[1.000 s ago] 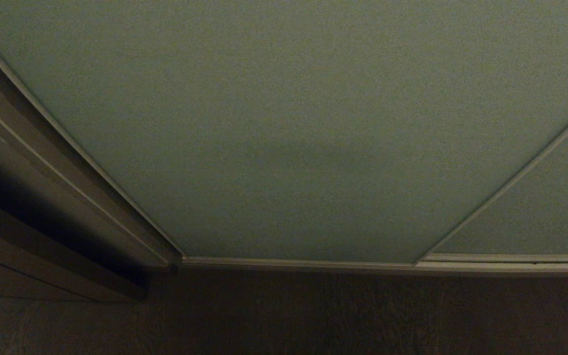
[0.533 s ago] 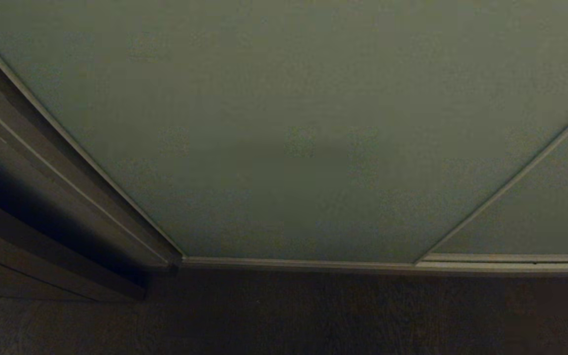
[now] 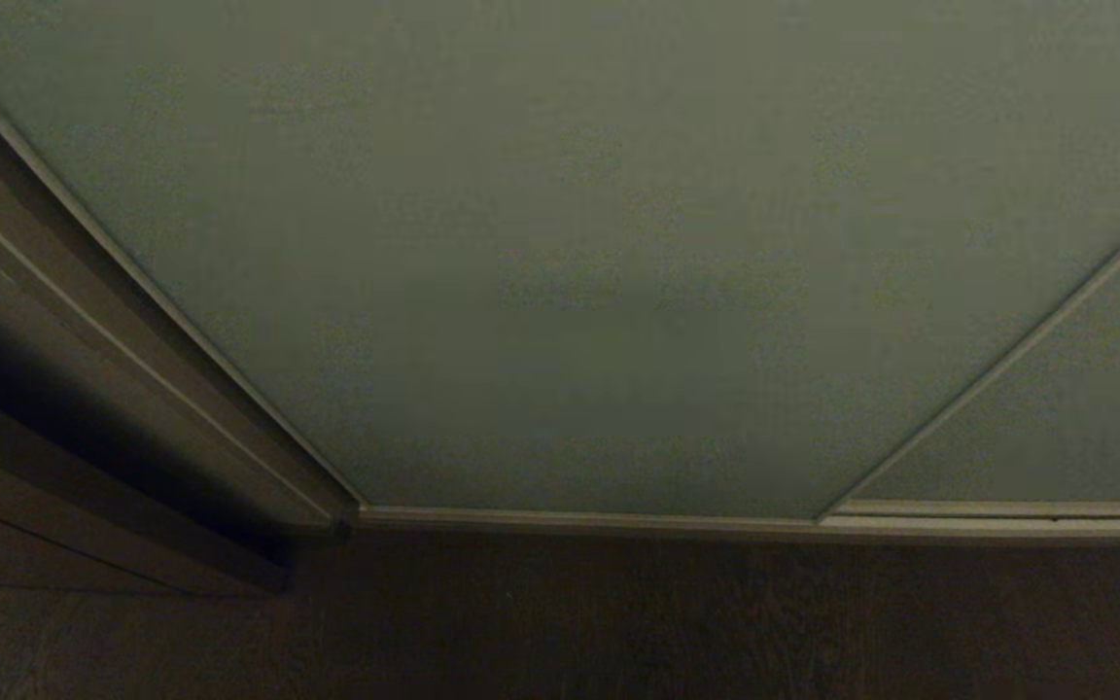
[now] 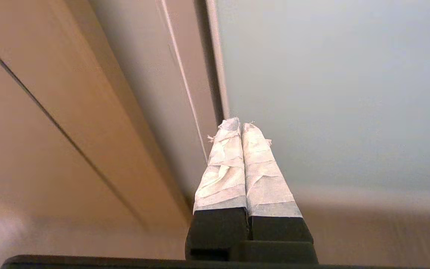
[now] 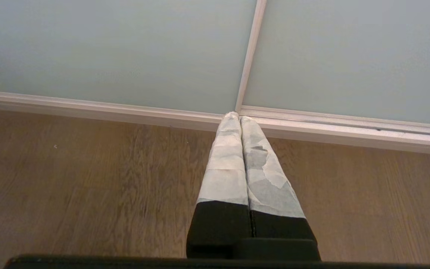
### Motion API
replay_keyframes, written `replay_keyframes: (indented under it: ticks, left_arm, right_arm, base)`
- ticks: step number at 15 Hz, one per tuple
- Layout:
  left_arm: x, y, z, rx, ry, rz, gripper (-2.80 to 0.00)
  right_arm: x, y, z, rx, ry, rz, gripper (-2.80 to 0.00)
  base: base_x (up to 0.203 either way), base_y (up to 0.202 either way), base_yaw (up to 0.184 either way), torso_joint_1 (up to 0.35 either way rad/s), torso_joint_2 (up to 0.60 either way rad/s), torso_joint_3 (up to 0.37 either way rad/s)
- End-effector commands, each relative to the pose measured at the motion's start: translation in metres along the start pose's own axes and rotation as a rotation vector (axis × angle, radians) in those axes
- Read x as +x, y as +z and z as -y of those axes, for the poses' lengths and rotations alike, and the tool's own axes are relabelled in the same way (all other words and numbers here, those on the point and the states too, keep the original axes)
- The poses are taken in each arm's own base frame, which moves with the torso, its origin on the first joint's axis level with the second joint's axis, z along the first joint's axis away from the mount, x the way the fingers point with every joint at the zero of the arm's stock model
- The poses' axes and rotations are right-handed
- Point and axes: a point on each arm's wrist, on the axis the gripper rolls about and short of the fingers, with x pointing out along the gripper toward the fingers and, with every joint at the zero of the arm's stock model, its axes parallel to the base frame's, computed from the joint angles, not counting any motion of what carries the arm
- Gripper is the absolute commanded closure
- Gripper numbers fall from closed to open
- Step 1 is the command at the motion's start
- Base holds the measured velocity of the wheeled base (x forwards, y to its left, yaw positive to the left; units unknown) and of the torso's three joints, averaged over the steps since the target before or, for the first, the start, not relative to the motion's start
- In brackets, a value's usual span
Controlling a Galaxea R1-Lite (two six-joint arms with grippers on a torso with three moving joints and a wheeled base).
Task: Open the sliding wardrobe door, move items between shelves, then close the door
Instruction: Open the door
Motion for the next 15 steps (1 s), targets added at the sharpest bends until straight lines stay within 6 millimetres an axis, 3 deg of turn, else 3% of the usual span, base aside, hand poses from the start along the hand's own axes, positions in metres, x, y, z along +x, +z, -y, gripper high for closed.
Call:
replay_keyframes:
  ticks: [1,4,6,8,12,15]
  left_arm:
    - [0.002,0.039,-0.005,0.001,0.029,0.069,0.00]
    - [0.036,0.097,-0.010,-0.033,0.123,0.099,0.00]
    - [0.073,0.136,-0.014,-0.099,0.198,0.143,0.00]
    - [0.112,0.161,-0.016,-0.130,0.283,0.199,0.00]
    - [0.181,0.182,-0.031,-0.110,0.443,0.302,0.00]
    - [0.216,0.195,-0.047,-0.120,0.477,0.344,0.00]
  right_arm:
    - [0.000,0.000,0.000,-0.002,0.001,-0.001,0.00]
    - [0.000,0.000,0.000,0.001,0.001,-0.001,0.00]
    - [0.000,0.000,0.000,0.002,0.001,-0.001,0.00]
    - [0.000,0.000,0.000,0.002,0.001,-0.001,0.00]
    - [0.000,0.000,0.000,0.002,0.001,-0.001,0.00]
    - [0.000,0.000,0.000,0.002,0.001,-0.001,0.00]
  base:
    - [0.000,0.000,0.000,0.000,0.00,0.000]
    - [0.000,0.000,0.000,0.000,0.00,0.000]
    - [0.000,0.000,0.000,0.000,0.00,0.000]
    - [0.000,0.000,0.000,0.000,0.00,0.000]
    - [0.000,0.000,0.000,0.000,0.00,0.000]
    - [0.000,0.000,0.000,0.000,0.00,0.000]
